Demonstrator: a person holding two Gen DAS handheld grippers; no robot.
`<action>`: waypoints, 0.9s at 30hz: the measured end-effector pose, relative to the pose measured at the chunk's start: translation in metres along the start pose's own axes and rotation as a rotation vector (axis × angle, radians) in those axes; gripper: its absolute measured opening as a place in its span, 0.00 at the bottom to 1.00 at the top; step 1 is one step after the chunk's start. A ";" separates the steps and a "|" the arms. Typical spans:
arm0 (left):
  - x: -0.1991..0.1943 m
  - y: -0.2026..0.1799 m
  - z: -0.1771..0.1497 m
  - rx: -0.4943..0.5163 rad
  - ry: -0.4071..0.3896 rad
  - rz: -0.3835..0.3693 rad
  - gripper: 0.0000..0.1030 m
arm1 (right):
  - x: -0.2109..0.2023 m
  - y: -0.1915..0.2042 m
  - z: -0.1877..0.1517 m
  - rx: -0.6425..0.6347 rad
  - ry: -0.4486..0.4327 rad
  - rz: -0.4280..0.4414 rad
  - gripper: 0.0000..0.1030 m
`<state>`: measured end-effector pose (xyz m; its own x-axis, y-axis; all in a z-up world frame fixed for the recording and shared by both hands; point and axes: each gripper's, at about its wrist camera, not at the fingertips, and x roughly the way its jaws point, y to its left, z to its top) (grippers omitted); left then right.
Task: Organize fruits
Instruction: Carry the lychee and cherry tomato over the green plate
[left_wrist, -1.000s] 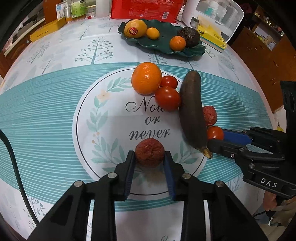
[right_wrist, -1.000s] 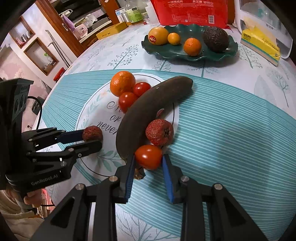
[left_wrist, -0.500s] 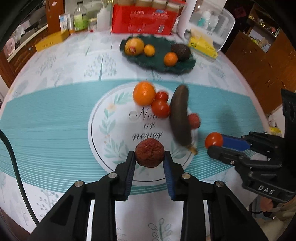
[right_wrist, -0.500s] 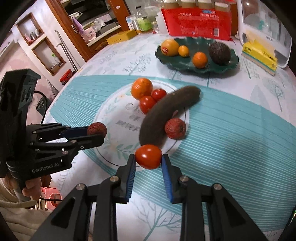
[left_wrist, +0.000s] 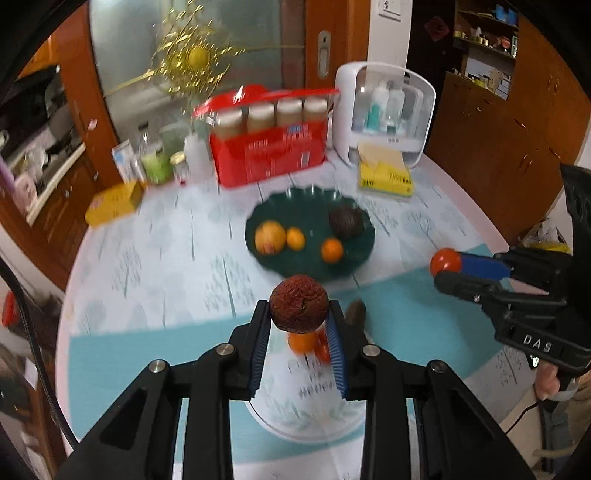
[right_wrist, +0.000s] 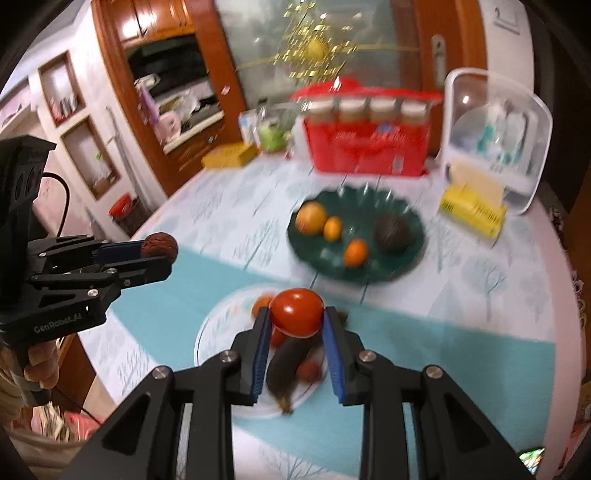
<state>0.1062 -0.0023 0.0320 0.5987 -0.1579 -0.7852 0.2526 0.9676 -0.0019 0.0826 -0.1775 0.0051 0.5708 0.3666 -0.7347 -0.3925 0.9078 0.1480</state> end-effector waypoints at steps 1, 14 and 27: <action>0.000 0.001 0.012 0.012 -0.007 0.003 0.28 | -0.002 -0.004 0.011 0.000 -0.010 -0.012 0.27; 0.087 0.009 0.157 0.125 -0.006 0.029 0.28 | 0.056 -0.064 0.138 0.073 -0.065 -0.163 0.27; 0.262 0.023 0.152 0.079 0.183 -0.027 0.28 | 0.214 -0.103 0.124 0.132 0.142 -0.159 0.28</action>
<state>0.3844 -0.0514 -0.0801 0.4445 -0.1381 -0.8851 0.3298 0.9439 0.0183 0.3347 -0.1674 -0.0855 0.5070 0.1927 -0.8401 -0.2030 0.9740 0.1009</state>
